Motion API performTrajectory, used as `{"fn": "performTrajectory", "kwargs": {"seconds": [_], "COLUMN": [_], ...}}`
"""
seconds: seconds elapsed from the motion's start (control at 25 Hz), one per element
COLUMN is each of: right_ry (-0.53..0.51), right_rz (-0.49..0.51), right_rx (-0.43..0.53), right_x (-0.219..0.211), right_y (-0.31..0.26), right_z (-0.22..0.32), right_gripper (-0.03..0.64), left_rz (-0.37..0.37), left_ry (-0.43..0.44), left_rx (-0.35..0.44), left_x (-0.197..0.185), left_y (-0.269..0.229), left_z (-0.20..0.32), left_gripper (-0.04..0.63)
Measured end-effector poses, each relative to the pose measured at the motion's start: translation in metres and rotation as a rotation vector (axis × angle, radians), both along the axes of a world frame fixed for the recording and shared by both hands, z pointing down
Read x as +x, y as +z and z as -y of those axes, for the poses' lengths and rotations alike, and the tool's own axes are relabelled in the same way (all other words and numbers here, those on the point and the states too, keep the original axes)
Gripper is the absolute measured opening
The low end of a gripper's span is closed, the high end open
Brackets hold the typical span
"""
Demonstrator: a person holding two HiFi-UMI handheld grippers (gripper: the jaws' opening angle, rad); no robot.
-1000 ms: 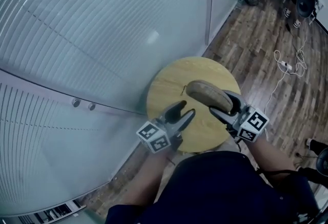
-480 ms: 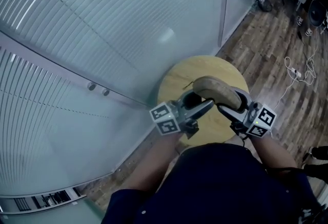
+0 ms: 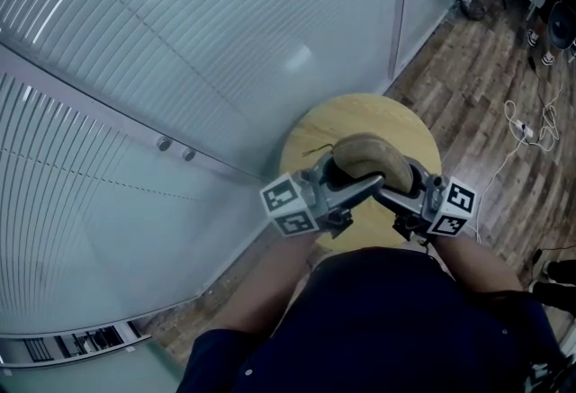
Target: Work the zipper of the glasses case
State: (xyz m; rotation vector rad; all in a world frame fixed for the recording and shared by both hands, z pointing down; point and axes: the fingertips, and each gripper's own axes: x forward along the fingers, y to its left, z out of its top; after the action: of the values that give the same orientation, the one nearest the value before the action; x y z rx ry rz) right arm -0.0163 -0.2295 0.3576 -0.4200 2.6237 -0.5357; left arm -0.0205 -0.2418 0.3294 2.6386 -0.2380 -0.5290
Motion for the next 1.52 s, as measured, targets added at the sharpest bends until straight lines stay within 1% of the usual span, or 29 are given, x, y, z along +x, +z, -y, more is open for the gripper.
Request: {"fn": "performTrajectory", "kwargs": {"seconds": [0.12,0.24,0.32,0.36,0.44,0.48,0.56,0.68,0.76,0.88,0.96,1.04,1.08,1.2,1.32,1.44,1.52], "right_ry": [-0.040,-0.078,-0.089,-0.092,-0.099,-0.102,-0.105,-0.084,-0.066,-0.078,-0.094,-0.100,-0.102,-0.116,-0.174,-0.262,-0.308], "right_rz": [0.009,0.056,0.063,0.049,-0.006,-0.039,-0.094,-0.129,-0.173,-0.304,-0.392,-0.454,-0.480,-0.563,-0.650,-0.704,-0.715], "right_rx": [-0.005,-0.029,-0.040,-0.045,-0.064,-0.075,-0.091,-0.093,-0.069,-0.005,0.050,0.103,0.128,0.188,0.229,0.207,0.195], "right_x": [-0.009,-0.018,-0.020,-0.021,-0.020,-0.018,-0.008,0.011,0.014,0.012,0.010,0.004,0.000,-0.017,-0.038,-0.054,-0.063], "right_y": [-0.001,-0.007,-0.002,0.004,0.020,0.026,0.030,0.033,0.035,0.031,0.018,-0.005,-0.014,-0.022,-0.021,-0.011,-0.005], "right_z": [-0.006,-0.010,-0.010,-0.010,-0.008,-0.008,-0.009,-0.004,0.004,0.010,0.007,0.004,0.002,-0.005,-0.010,-0.012,-0.013], "right_gripper": [0.282,0.282,0.285,0.291,0.301,0.336,0.342,0.342,0.342,0.341,0.342,0.341,0.341,0.331,0.284,0.264,0.256], "left_rz": [0.008,0.031,0.074,0.108,0.183,0.219,0.299,0.454,0.522,0.581,0.652,0.727,0.752,0.786,0.849,0.897,0.918], "left_ry": [-0.002,0.000,-0.008,-0.013,-0.030,-0.036,-0.041,-0.035,-0.025,-0.031,-0.041,-0.036,-0.030,-0.014,0.029,0.088,0.117], "left_rx": [0.040,0.055,0.057,0.068,0.102,0.116,0.141,0.193,0.216,0.228,0.270,0.307,0.314,0.312,0.339,0.361,0.375], "left_x": [0.001,0.001,0.002,0.004,0.005,0.004,0.000,-0.009,-0.020,-0.028,-0.026,-0.022,-0.020,-0.014,-0.012,-0.009,-0.007], "left_y": [-0.009,-0.018,-0.013,-0.007,0.005,0.008,0.012,0.039,0.063,0.089,0.100,0.105,0.107,0.117,0.120,0.129,0.135], "left_z": [-0.002,-0.005,-0.004,-0.004,-0.004,-0.003,-0.003,-0.001,0.002,0.004,0.002,-0.003,-0.006,-0.010,-0.019,-0.030,-0.035], "left_gripper": [0.305,0.301,0.302,0.302,0.302,0.301,0.301,0.301,0.301,0.299,0.299,0.299,0.299,0.299,0.299,0.299,0.299]}}
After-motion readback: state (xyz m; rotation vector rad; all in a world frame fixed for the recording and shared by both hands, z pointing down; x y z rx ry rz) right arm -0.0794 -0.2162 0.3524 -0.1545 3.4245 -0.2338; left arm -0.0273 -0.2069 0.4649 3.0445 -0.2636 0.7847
